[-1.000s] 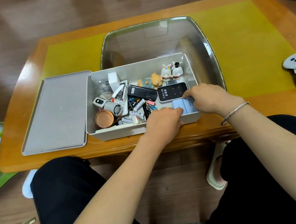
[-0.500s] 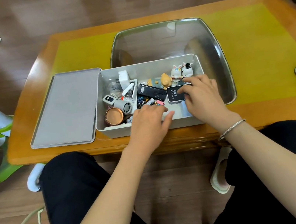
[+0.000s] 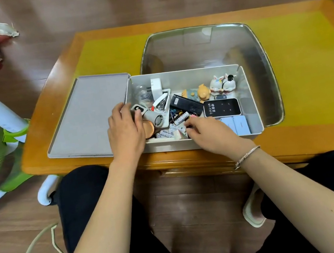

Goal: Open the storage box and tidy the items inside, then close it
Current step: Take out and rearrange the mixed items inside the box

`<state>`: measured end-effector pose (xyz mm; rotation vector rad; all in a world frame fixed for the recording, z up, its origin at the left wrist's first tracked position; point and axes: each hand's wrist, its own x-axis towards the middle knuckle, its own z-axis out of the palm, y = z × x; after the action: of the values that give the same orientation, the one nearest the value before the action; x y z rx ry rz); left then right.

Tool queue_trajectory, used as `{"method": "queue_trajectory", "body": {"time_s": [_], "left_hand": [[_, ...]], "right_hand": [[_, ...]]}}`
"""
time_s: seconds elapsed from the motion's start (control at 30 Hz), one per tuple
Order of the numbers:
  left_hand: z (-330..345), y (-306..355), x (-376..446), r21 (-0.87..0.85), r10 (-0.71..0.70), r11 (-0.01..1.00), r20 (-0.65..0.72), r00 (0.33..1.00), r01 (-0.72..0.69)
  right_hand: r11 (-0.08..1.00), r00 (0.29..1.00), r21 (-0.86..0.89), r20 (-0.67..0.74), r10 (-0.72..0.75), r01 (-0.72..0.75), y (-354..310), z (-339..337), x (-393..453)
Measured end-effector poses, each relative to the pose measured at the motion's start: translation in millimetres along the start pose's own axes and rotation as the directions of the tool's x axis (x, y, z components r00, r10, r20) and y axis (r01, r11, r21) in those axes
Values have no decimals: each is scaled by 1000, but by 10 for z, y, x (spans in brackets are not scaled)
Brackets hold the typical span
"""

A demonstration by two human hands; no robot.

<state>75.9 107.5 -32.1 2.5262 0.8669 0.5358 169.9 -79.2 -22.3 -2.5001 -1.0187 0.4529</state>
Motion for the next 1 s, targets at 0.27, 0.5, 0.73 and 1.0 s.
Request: {"method": "queue_trajectory", "body": {"time_s": [0.27,0.5,0.73,1.0], "left_hand": [[84,-57,22,-96,-39,994,42,998,43],[109,-82,11,-90,-74,993,52,996,78],[123,-86,3,-115,-79,990,24,997,81],[137,-100,0,-124,-70,990,-1,998,69]], "right_hand": [[912,994,409,79,-70,32,23,-25,81],[953,998,302,57,-38,19,-63,87,201],[965,988,216,-59,-141,151,-329,236,370],[924,986,373,-164,-22,83,-384,266,477]]}}
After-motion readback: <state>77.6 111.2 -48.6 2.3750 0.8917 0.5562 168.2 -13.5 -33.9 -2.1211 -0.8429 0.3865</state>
